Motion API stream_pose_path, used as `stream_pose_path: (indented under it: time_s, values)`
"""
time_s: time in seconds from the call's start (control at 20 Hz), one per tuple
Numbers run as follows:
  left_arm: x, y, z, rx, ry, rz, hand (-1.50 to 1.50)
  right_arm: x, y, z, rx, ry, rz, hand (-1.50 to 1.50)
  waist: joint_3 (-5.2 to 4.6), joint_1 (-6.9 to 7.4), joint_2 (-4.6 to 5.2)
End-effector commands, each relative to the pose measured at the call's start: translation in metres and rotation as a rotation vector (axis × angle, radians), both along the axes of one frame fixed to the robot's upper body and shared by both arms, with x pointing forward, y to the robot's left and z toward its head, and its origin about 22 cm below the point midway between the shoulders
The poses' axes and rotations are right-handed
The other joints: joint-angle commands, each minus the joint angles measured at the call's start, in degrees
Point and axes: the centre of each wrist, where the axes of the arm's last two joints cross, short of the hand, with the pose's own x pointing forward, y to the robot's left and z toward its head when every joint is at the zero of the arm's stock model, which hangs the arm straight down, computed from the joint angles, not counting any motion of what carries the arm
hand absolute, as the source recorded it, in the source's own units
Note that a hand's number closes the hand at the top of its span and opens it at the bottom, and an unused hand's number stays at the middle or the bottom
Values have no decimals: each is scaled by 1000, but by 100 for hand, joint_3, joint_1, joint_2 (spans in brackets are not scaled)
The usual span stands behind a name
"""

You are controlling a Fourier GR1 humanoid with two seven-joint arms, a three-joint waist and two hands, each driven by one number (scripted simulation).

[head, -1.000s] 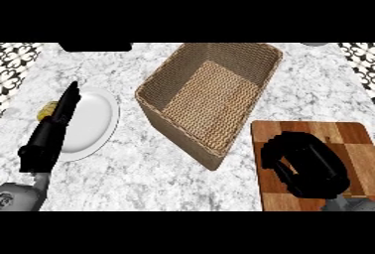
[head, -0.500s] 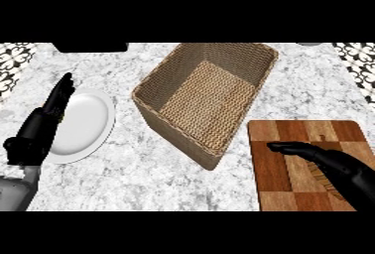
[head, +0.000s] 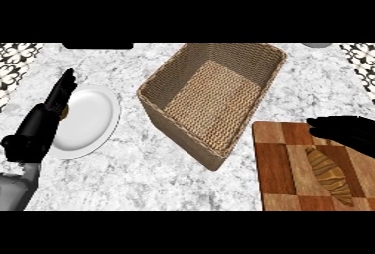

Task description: Pick the croissant from the cutting board and place it in the basket

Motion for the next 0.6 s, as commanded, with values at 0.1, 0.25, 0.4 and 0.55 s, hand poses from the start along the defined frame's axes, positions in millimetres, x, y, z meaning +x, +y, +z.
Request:
stream_pose_path:
  time_s: [0.1,0.25,0.4,0.55]
  values:
    - [10,-16,8,-12,-7,-26,0,12,-4,42,-350,126,65,-150,8,138,49]
    - [0,-11,-13,-7,-4,-21,0,24,-14,33,-384,176,91,-150,21,105,40]
    - [-6,8,2,7,-4,-28,0,34,-24,40,-442,211,71,-150,23,126,24]
    - [1,10,-1,7,1,-2,0,40,-24,10,-458,221,81,-150,28,41,24]
